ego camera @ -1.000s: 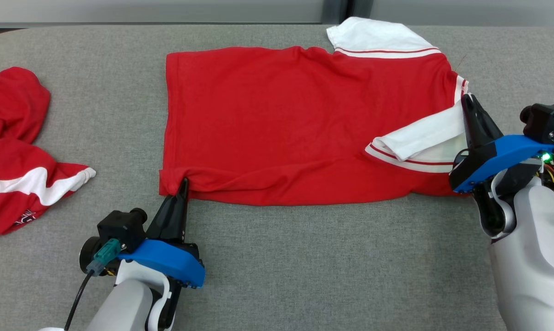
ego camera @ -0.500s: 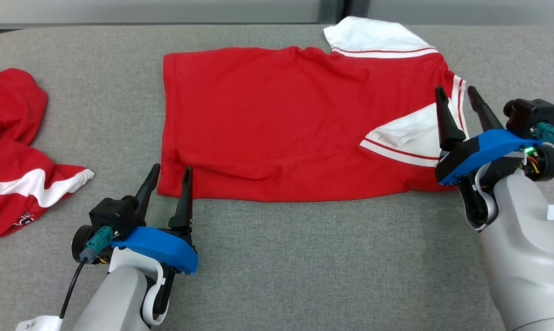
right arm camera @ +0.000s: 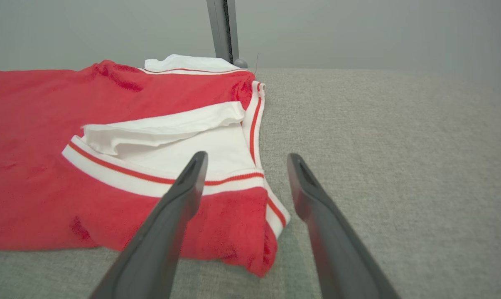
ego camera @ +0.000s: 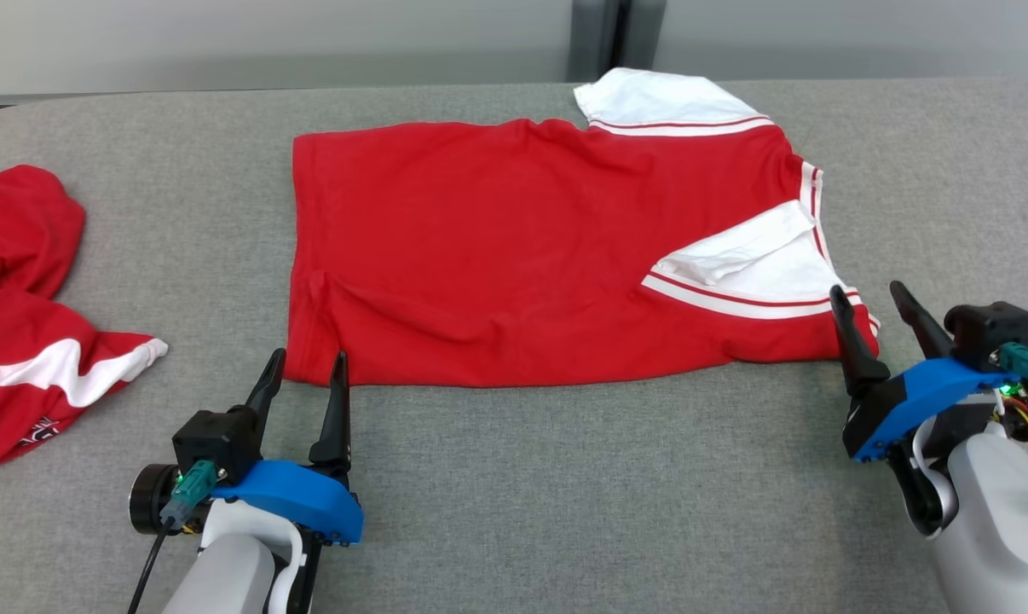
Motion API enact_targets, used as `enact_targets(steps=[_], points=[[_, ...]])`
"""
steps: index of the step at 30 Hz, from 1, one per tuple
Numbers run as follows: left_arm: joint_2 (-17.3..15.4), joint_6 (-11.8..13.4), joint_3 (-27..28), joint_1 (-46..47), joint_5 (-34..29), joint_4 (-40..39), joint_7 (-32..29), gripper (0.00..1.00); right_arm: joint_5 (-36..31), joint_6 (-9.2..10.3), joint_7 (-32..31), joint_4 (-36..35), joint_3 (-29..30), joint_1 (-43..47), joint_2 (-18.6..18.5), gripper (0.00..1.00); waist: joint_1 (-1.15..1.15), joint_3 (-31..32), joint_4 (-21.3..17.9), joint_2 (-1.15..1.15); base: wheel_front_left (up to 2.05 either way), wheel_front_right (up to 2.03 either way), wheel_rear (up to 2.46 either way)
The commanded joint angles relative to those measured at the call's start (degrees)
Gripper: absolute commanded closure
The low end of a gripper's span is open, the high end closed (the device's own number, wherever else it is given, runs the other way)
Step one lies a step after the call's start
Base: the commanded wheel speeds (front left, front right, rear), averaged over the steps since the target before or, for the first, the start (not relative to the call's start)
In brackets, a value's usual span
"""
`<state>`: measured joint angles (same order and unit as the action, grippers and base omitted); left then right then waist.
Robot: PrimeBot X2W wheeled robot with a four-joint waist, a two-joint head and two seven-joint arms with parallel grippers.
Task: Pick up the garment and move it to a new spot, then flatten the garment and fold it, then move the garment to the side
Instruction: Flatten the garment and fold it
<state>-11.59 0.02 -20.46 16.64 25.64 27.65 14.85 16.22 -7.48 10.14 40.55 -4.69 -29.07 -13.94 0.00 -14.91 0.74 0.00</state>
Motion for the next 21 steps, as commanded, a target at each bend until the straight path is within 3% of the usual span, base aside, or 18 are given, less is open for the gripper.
enact_targets(steps=[1, 12, 17, 21], points=[[-0.25, 0.26, 0.33, 0.17, -0.36, 0.18, 0.3, 0.0, -0.25, -0.03, -0.2, -0.52, -0.11, 0.73, -0.3, 0.0, 0.0, -0.09, -0.15, 0.0, 0.0, 0.0, 0.0], [-0.86, 0.76, -1.42, 4.39, -2.68, 6.21, 0.07, 0.0, -2.14, -0.03, -2.41, -1.12, 0.52, 2.76, 1.47, 0.0, 0.0, -2.05, -0.7, 0.0, 0.0, 0.0, 0.0], [-0.93, 2.32, -1.5, 5.85, -3.21, 10.45, -0.85, 0.0, -2.99, -0.03, -2.82, -0.49, 1.02, 2.37, 1.94, 0.0, 0.0, -2.65, -1.0, 0.0, 0.0, 0.0, 0.0], [-0.38, 0.67, -1.07, 5.14, -1.15, 11.62, -0.97, 0.02, -3.36, -0.03, -3.51, 0.55, 1.38, 1.99, 2.66, 0.0, 0.0, -2.95, -1.07, 0.0, 0.0, 0.0, 0.0]])
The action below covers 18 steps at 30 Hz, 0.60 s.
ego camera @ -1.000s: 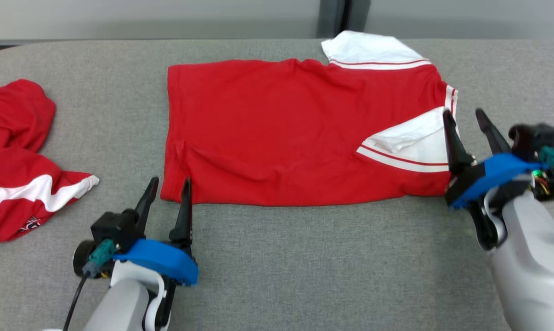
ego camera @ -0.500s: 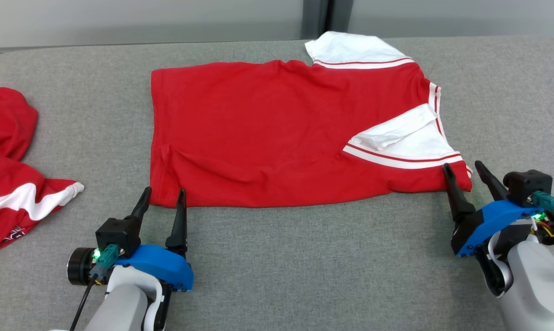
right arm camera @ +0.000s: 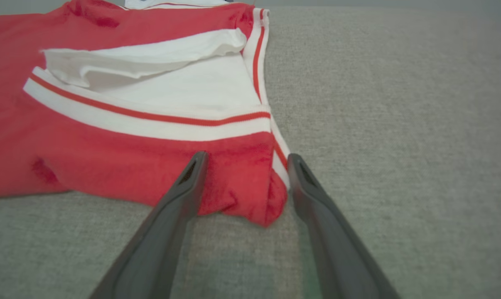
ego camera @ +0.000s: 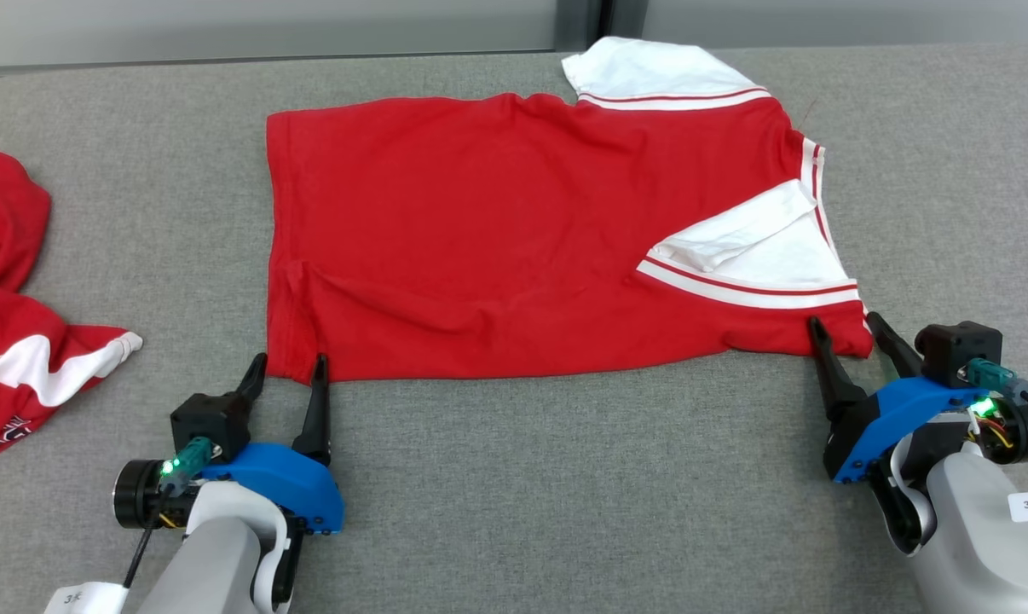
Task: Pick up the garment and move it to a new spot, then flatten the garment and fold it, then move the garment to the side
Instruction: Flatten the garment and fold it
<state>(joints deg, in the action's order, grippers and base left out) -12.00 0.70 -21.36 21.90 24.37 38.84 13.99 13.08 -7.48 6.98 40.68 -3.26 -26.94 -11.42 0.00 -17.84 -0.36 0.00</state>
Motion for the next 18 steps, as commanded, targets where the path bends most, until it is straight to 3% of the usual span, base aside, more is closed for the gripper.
enact_targets(steps=[1, 2, 3, 4, 12, 18], points=[[0.37, -0.79, 0.11, -0.38, 0.97, 0.78, -0.19, 0.09, 0.02, -0.03, -0.61, 0.85, 0.06, -0.19, 0.45, 0.06, 0.0, 0.0, 0.07, 0.0, 0.0, 0.0, 0.0], [0.56, -1.29, 0.26, -0.53, 1.42, 1.11, -0.27, 0.64, 0.2, -0.03, -0.77, 1.21, 0.13, -0.3, 0.7, 0.7, 0.0, 0.02, 0.1, 0.0, 0.0, 0.0, 0.0], [0.54, -1.6, 0.24, -0.54, 1.68, 1.39, -0.32, 0.93, 0.47, -0.03, -0.64, 1.47, 0.28, -0.45, 0.97, 1.0, 0.0, 0.1, 0.12, 0.0, 0.0, 0.0, 0.0], [0.54, -1.78, 0.29, -0.49, 1.95, 1.56, -0.26, 1.0, 0.52, -0.04, -0.56, 1.73, 0.33, -0.56, 1.14, 1.0, 0.0, 0.18, 0.13, 0.0, 0.0, 0.0, 0.0], [0.94, -2.6, 1.73, -1.32, 3.56, 0.36, 0.81, 1.0, 2.03, -0.03, 2.01, 1.52, 1.55, 1.17, 0.88, 1.0, 0.0, 3.19, 0.6, 0.0, 0.0, 0.0, 0.0], [1.23, -2.18, 2.8, -7.34, 4.35, -3.33, 1.16, 1.0, 4.19, -0.02, 2.05, -4.53, 2.07, 8.67, 0.75, 1.0, 0.0, 6.78, 0.7, 0.0, 0.0, 0.0, 0.0]])
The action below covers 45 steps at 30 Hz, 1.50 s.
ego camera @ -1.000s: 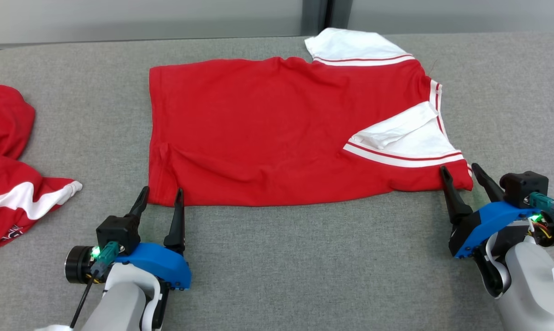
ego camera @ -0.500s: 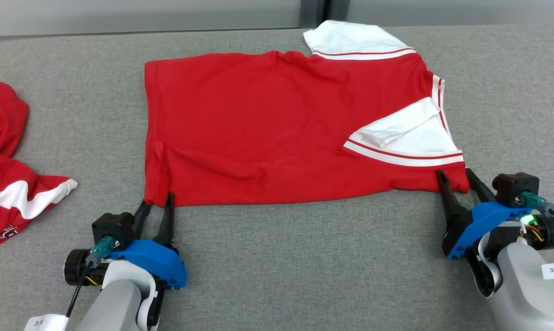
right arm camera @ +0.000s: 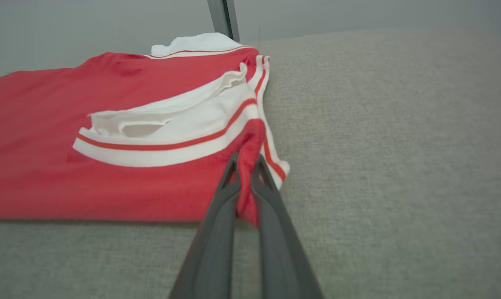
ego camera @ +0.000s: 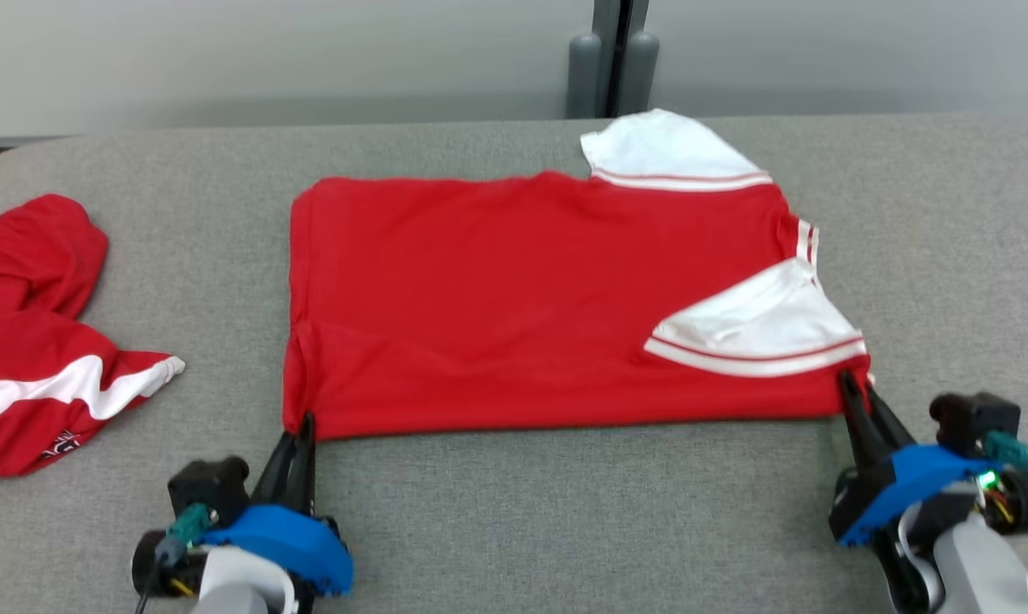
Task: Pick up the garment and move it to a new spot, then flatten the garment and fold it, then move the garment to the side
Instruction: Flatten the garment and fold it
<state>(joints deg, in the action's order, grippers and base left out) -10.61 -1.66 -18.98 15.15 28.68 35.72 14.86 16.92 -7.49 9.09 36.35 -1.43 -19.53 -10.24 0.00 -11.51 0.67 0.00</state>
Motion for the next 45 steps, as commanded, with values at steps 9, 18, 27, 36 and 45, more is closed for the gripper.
enact_targets(steps=[9, 18, 27, 36, 45], points=[[-0.59, 3.94, 1.29, -13.39, 1.07, -9.97, 0.07, 1.0, 0.62, -0.01, -6.66, -18.3, 4.98, 19.8, 2.63, 1.0, 0.0, 2.98, 0.09, 0.0, 0.0, 0.0, 0.0], [-1.28, 6.49, 0.62, -18.83, 1.08, -17.0, -2.44, 0.56, -1.21, -0.02, -14.41, -30.96, 8.6, 28.98, 5.94, 0.07, 0.0, 3.41, 0.1, 0.0, 0.0, 0.0, 0.0], [-2.71, 7.78, 3.08, -16.73, -0.52, -20.28, -0.39, 0.0, -4.32, -0.02, -13.0, -33.13, 9.41, 24.77, 6.6, 0.0, 0.0, 4.77, 0.01, 0.0, 0.0, 0.0, 0.0], [-2.97, 7.54, 5.1, -12.82, -3.18, -23.55, 0.33, 0.0, -5.57, -0.02, -7.43, -34.13, 7.99, 18.22, 7.13, 0.0, 0.0, 5.55, -0.46, 0.0, 0.0, 0.0, 0.0], [-3.62, 6.6, 6.96, -6.81, -6.06, -24.84, 0.39, 0.0, -6.38, -0.02, -2.85, -32.52, 5.61, 11.48, 7.35, 0.0, 0.0, 5.71, -1.16, 0.0, 0.0, 0.0, 0.0]])
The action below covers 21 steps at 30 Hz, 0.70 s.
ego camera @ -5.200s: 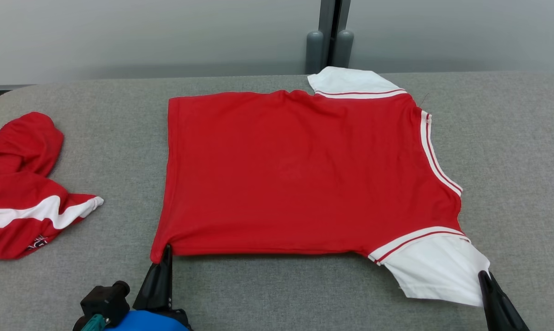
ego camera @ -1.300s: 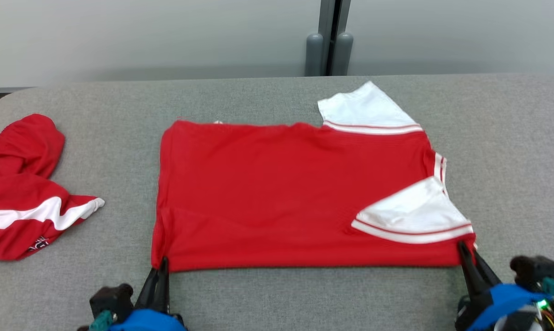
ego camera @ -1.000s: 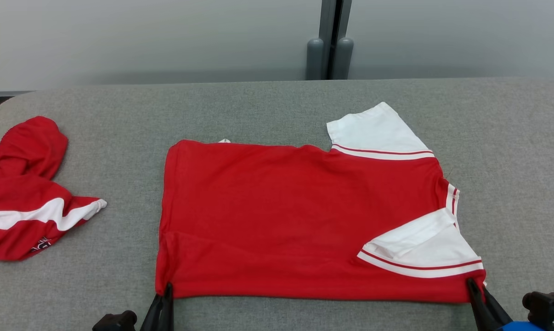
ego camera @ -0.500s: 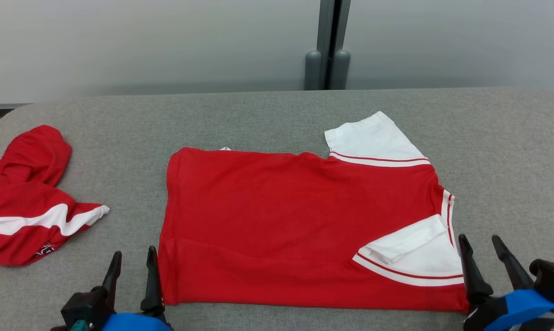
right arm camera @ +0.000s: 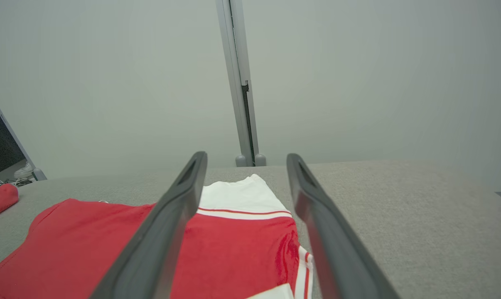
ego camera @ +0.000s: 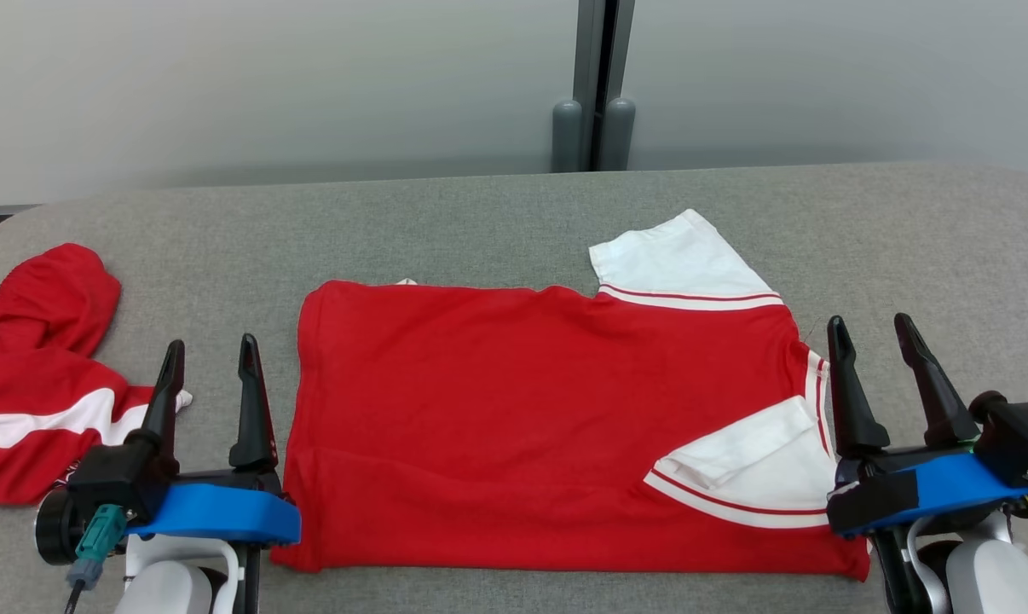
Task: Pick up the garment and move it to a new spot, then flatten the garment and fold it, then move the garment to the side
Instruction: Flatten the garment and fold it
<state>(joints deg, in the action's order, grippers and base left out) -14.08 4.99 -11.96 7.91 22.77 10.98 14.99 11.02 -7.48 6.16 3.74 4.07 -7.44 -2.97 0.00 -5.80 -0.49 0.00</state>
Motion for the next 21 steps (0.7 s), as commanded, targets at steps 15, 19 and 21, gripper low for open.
enact_targets(steps=[15, 19, 21], points=[[-0.63, -1.92, 0.94, 4.15, -1.35, 4.83, 0.27, 0.0, -0.61, -0.03, 1.08, 5.68, -1.61, -4.46, 0.06, 0.0, 0.0, -0.15, 0.43, 0.0, 0.0, 0.0, 0.0], [-0.67, -2.28, 0.72, 4.9, -1.11, 6.62, 0.27, 0.0, -1.0, -0.03, 0.76, 6.84, -1.18, -4.82, 0.06, 0.0, 0.0, -0.41, 0.62, 0.0, 0.0, 0.0, 0.0], [-0.7, -2.51, 0.61, 5.61, -0.92, 7.48, 0.24, 0.0, -1.48, -0.03, 0.44, 7.37, -0.9, -5.42, 0.06, 0.0, 0.0, -0.71, 0.7, 0.0, 0.0, 0.0, 0.0]])
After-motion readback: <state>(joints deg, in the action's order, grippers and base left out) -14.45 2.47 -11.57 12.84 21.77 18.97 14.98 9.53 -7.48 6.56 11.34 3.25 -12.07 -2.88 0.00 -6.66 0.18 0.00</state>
